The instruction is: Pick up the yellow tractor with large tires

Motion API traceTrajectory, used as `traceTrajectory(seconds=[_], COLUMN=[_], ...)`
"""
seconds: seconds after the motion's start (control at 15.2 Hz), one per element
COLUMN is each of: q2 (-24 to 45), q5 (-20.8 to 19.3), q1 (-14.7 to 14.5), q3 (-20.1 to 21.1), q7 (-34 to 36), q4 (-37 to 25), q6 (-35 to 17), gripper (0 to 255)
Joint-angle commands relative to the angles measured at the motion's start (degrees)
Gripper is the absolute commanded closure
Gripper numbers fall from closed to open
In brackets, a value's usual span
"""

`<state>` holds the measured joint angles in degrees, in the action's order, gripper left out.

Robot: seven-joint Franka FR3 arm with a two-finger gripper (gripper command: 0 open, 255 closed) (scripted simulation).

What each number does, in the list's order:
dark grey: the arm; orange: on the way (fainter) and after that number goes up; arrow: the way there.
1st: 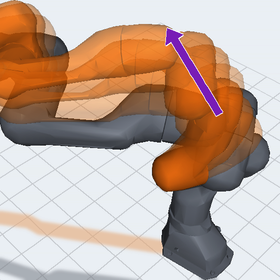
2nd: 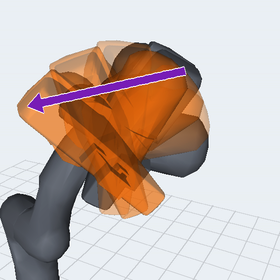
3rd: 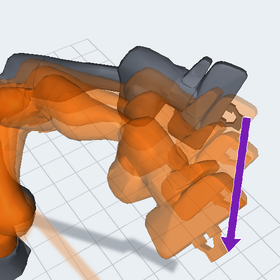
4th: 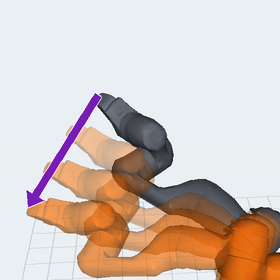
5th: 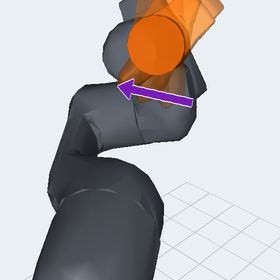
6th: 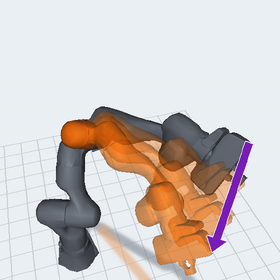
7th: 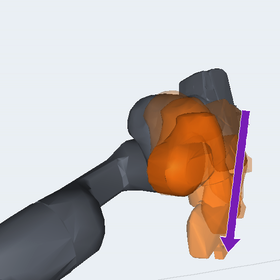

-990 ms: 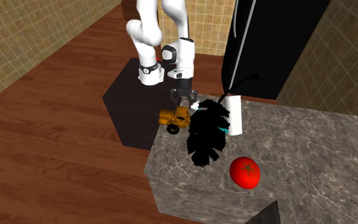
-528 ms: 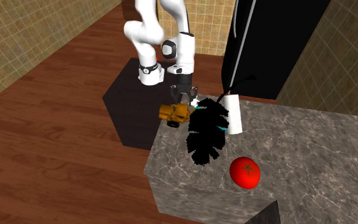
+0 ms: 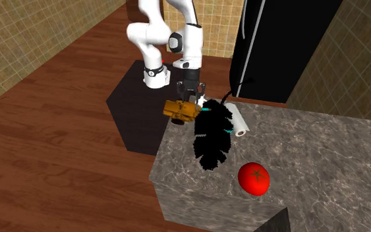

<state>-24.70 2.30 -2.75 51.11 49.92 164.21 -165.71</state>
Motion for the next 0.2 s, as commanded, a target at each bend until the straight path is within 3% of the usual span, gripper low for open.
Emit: traceTrajectory(seconds=[0.0, 0.13], q2=[-1.54, -1.66], q5=[1.33, 1.46], q1=[-2.74, -2.90], q3=[-2.89, -3.04], q7=[-1.63, -1.76], q4=[-0.37, -0.40], q6=[2.09, 2.26], gripper=[255, 255])
